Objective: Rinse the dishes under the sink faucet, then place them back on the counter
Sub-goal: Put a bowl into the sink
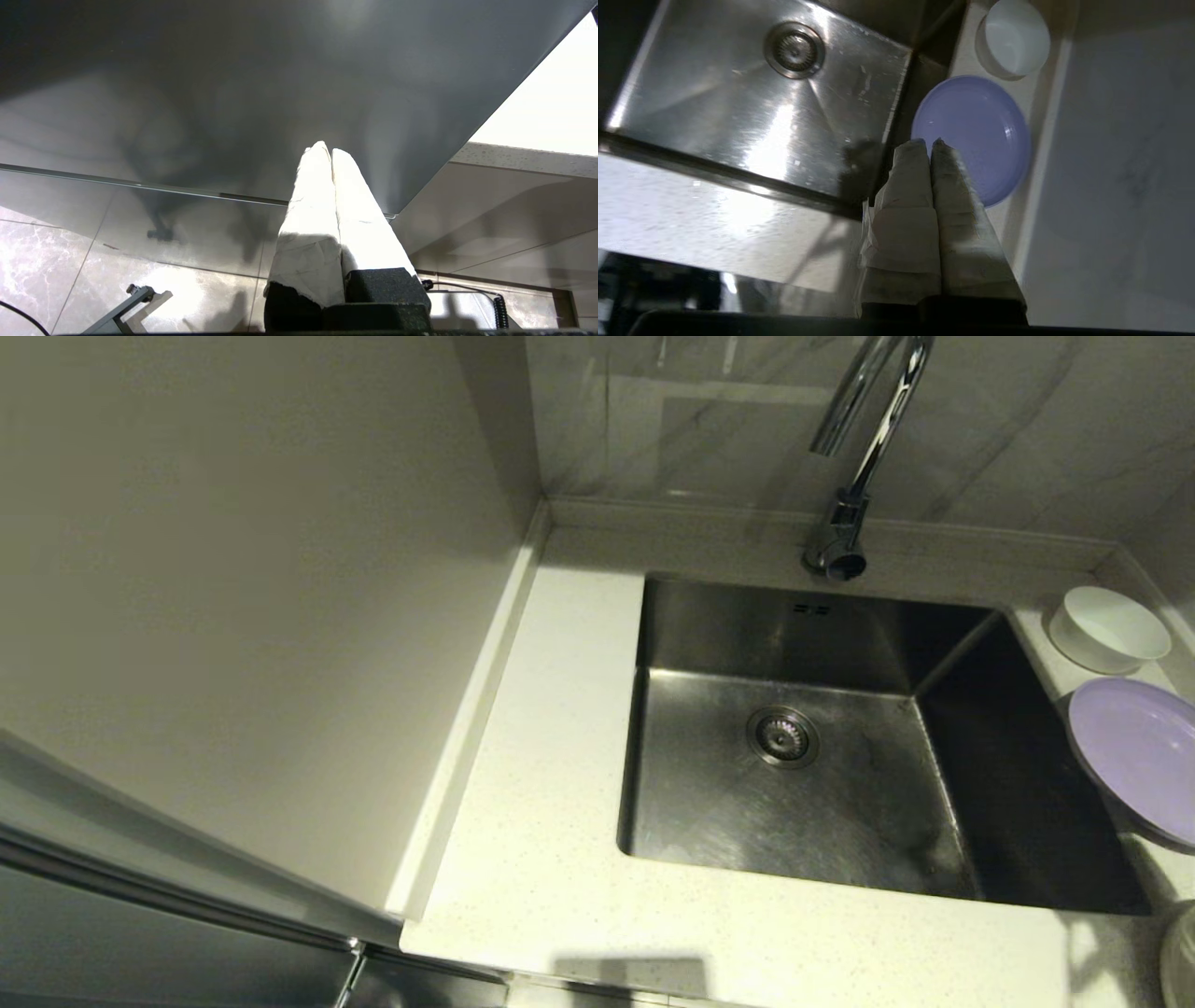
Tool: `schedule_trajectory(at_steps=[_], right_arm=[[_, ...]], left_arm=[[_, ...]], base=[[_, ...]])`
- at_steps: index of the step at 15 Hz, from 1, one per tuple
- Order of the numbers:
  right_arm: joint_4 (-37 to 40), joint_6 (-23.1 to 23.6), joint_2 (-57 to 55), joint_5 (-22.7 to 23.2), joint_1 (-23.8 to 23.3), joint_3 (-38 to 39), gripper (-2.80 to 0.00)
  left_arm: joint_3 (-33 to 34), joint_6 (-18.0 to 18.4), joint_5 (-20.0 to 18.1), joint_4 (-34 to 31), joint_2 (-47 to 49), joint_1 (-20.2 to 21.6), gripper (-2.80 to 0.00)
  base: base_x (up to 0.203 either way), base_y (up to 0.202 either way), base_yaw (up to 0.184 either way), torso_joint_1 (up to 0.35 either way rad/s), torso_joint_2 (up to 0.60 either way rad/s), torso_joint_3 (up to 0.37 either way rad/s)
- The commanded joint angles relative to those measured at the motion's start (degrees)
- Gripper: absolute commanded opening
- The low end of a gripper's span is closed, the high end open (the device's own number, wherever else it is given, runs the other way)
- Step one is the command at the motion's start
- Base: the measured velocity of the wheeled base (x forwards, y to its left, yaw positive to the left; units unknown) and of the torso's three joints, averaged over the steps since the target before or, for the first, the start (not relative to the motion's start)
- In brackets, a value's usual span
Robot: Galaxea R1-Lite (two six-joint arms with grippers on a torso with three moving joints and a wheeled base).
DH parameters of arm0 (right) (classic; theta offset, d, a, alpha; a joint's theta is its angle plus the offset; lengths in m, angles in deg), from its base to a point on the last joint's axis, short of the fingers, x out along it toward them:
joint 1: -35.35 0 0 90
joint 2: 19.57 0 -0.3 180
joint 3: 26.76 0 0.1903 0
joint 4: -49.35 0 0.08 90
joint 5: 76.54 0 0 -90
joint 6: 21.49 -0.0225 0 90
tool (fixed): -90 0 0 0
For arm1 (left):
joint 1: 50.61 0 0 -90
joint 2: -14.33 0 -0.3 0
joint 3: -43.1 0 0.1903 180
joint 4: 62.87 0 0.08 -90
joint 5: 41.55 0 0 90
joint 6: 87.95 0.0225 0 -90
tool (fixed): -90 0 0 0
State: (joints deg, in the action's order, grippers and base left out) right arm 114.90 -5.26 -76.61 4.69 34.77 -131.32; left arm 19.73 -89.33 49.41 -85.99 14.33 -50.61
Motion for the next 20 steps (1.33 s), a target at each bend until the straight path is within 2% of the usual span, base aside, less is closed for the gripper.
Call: schedule_trajectory(at_steps=[1, 3, 4, 7, 10, 12, 13, 16, 20], right_arm=[[1.42, 4.18, -10.0, -0.46, -2.22, -6.71, -2.8], [1.87, 6.02, -15.39, -0.66, -4.67, -10.49, -2.8], [1.95, 6.29, -18.09, -0.69, -5.56, -11.95, 0.0], [1.95, 4.51, -26.11, -0.49, -7.02, -16.92, 0.0], [0.57, 3.83, -35.76, -0.4, -10.43, -22.86, 0.0], [-6.0, 4.16, -42.97, -0.42, -12.82, -25.17, 0.0], [-11.87, 4.91, -46.69, -0.47, -13.99, -25.48, 0.0], [-25.08, 9.3, -56.11, -0.48, -17.16, -26.0, 0.0], [-28.99, 14.21, -61.77, -0.74, -20.14, -27.96, 0.0]], left_arm=[[0.0, -0.03, 0.0, 0.02, -0.09, 0.0, -2.8], [0.0, -0.03, 0.0, 0.02, -0.09, 0.0, -2.8], [0.0, -0.03, 0.0, 0.02, -0.09, 0.0, -2.8], [0.0, -0.03, 0.0, 0.02, -0.09, 0.0, -2.8], [0.0, -0.03, 0.0, 0.02, -0.09, 0.0, -2.8], [0.0, -0.03, 0.0, 0.02, -0.09, 0.0, -2.8], [0.0, -0.03, 0.0, 0.02, -0.09, 0.0, -2.8], [0.0, -0.03, 0.0, 0.02, -0.09, 0.0, -2.8], [0.0, -0.03, 0.0, 0.02, -0.09, 0.0, -2.8]], base=[[0.0, 0.0, 0.0, 0.0, 0.0, 0.0], [0.0, 0.0, 0.0, 0.0, 0.0, 0.0], [0.0, 0.0, 0.0, 0.0, 0.0, 0.0], [0.0, 0.0, 0.0, 0.0, 0.0, 0.0], [0.0, 0.0, 0.0, 0.0, 0.0, 0.0], [0.0, 0.0, 0.0, 0.0, 0.0, 0.0], [0.0, 0.0, 0.0, 0.0, 0.0, 0.0], [0.0, 0.0, 0.0, 0.0, 0.0, 0.0], [0.0, 0.0, 0.0, 0.0, 0.0, 0.0]])
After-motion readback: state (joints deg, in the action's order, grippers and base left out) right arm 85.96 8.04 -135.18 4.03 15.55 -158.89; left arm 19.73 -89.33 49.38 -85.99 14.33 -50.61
